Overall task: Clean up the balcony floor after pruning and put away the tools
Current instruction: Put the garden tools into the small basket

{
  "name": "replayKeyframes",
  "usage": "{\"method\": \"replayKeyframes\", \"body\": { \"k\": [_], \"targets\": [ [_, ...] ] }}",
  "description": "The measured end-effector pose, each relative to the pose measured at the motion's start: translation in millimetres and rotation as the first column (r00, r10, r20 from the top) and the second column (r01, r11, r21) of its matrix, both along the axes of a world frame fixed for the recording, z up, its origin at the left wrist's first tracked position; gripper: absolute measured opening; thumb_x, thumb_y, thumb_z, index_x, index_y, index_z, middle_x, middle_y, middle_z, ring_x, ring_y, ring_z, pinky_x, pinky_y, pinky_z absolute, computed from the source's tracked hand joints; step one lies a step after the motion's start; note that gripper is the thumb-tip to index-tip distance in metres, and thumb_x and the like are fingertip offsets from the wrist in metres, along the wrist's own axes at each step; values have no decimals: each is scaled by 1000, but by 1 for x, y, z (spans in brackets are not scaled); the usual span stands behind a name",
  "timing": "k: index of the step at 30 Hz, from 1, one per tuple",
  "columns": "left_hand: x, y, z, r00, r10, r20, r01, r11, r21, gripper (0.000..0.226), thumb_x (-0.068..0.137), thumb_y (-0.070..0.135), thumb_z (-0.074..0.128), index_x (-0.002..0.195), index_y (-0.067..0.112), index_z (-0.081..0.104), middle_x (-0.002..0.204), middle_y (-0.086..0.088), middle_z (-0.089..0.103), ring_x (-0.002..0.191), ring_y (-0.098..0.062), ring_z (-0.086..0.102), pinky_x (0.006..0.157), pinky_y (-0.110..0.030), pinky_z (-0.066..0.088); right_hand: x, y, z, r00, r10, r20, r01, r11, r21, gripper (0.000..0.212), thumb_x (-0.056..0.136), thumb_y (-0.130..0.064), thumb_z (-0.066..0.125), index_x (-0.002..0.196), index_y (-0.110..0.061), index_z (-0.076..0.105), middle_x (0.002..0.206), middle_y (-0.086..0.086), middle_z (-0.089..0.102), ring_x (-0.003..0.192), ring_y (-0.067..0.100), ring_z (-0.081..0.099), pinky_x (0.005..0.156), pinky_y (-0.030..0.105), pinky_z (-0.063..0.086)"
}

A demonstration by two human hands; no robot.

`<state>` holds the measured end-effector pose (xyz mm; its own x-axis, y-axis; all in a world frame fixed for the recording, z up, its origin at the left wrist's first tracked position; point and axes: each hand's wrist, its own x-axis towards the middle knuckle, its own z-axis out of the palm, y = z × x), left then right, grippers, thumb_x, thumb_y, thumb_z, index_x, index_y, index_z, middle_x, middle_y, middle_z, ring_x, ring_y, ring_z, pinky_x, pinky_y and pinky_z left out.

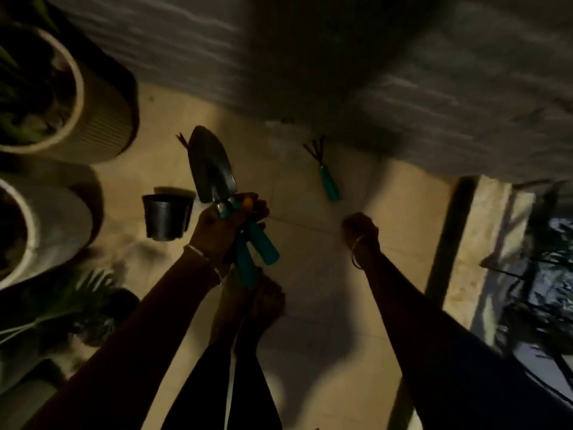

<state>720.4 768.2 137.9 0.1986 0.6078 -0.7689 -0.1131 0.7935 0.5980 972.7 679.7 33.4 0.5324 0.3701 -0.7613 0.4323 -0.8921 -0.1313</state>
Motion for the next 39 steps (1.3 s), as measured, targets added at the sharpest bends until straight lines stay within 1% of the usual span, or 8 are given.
{"method": "replayKeyframes", "body": {
  "k": [4,9,14,17,23,26,32,39],
  "targets": [
    [8,-1,-63,1000,-12,-27,11,999,-30,14,95,12,54,102,8,65,97,-6,74,95,-24,71,84,-39,59,15,28,-81,996,38,-80,-31,996,81,38,99,-24,53,133,-10,59,138,13,55,125,31,52,98,26,41],
    [8,-13,-118,998,-36,-41,33,995,-89,15,96,13,54,105,9,64,104,-11,71,99,-27,69,88,-42,57,26,49,-158,981,157,-112,-143,982,124,45,93,-17,62,137,-9,55,148,17,41,133,40,41,111,45,37],
    [-2,-20,-142,994,-88,-65,80,990,-112,14,95,13,54,104,10,65,103,-10,72,98,-25,70,92,-46,54,8,40,-195,983,162,85,-172,977,125,30,95,-16,58,120,0,63,120,9,60,111,29,59,91,37,51],
    [-7,-23,-138,994,-83,-75,74,991,-110,13,95,12,53,101,10,64,103,-10,70,95,-25,70,91,-46,54,-19,13,-198,965,238,107,-251,959,134,25,95,-12,53,109,1,69,115,20,65,109,39,59,95,44,50],
    [-12,-30,-88,996,-46,-75,37,991,-127,20,96,11,52,113,5,62,103,-13,70,95,-25,69,82,-41,59,-90,-58,-123,975,-187,-120,207,962,176,19,93,-16,60,103,-11,76,109,11,71,103,27,63,89,29,49],
    [-11,-33,-51,997,-64,-49,58,992,-112,19,96,11,52,111,6,63,93,-10,71,89,-22,70,76,-39,61,-102,-85,-57,704,-625,-337,686,721,97,19,92,-7,65,109,-2,72,100,12,69,75,22,62,66,24,54],
    [0,-40,50,984,-173,-47,168,982,-91,15,98,10,52,105,12,65,76,-1,73,73,-15,71,67,-33,61,-97,-102,117,249,-781,-573,939,340,-55,20,96,0,53,111,-7,63,104,3,61,85,16,61,94,38,52],
    [13,-30,229,928,-365,80,368,930,-27,18,98,9,49,108,14,64,85,-1,75,82,-15,72,73,-34,60,-91,-103,329,108,-633,-767,994,40,106,18,91,7,56,91,-3,71,87,16,70,79,26,65,69,28,59]
  ]
}}
